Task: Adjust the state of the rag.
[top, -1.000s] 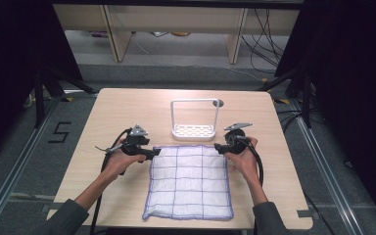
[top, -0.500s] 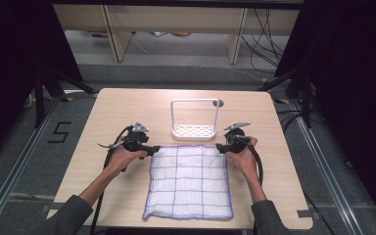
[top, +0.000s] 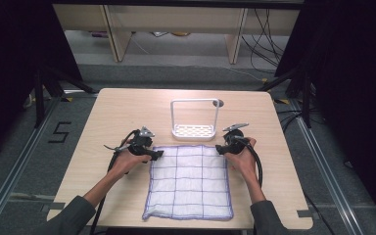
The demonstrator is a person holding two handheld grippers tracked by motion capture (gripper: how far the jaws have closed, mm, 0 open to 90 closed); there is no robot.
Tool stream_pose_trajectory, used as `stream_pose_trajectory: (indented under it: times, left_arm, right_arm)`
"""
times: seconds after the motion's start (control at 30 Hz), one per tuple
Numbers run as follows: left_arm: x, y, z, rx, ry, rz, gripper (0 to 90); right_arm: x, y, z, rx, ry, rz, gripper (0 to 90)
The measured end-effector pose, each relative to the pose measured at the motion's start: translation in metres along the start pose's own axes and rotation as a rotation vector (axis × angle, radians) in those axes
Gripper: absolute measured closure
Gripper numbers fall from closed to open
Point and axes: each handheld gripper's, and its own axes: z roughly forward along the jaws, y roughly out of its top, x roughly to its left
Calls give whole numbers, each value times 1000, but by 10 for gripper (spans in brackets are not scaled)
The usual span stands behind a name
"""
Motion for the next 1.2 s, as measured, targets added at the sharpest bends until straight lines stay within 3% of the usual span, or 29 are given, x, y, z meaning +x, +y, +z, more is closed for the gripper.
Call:
stream_pose_trajectory:
  times: [0.1, 0.13, 0.17, 0.23, 0.33, 0.37, 0.43, 0.5, 0.53, 0.63, 0.87, 1.07, 1.2]
  left_arm:
    - [-1, 0, -1, -7, -8, 19, 368]
    - [-2, -1, -1, -11, -13, 21, 384]
    - [-2, -1, -1, -13, -17, 25, 398]
    - [-2, -2, -1, -24, -33, 27, 426]
    - [-1, -2, -1, -28, -44, 41, 504]
    - [-2, -2, -2, -28, -57, 50, 533]
    - [-3, -2, -2, -35, -74, 49, 603]
    - [-4, -2, -2, -32, -89, 55, 680]
    - [-5, -2, -2, -31, -97, 59, 712]
    - [-7, -2, -2, -30, -103, 67, 780]
    - [-10, -1, -2, -30, -96, 97, 818]
    - [-10, -1, -2, -31, -93, 97, 820]
    - [-10, -1, -2, -31, -93, 96, 819]
  right_arm:
    - [1, -1, 2, 15, 0, 17, 441]
    - [0, -1, 3, 9, 3, -6, 440]
    - [1, -1, 2, 21, 0, 17, 439]
    - [2, -1, 3, 21, -2, 15, 437]
    - [2, -2, 4, 25, -5, 15, 432]
    - [4, -2, 5, 29, -6, 37, 429]
    - [2, -2, 6, 19, -6, 16, 429]
    - [5, -1, 4, 27, -7, 43, 430]
    - [2, -1, 4, 20, -11, 12, 430]
    - [2, -1, 4, 17, -12, 19, 429]
    - [4, -2, 6, 30, -8, 33, 432]
    - [4, -2, 7, 27, 3, 36, 453]
    - [3, -5, 8, -6, 26, 21, 545]
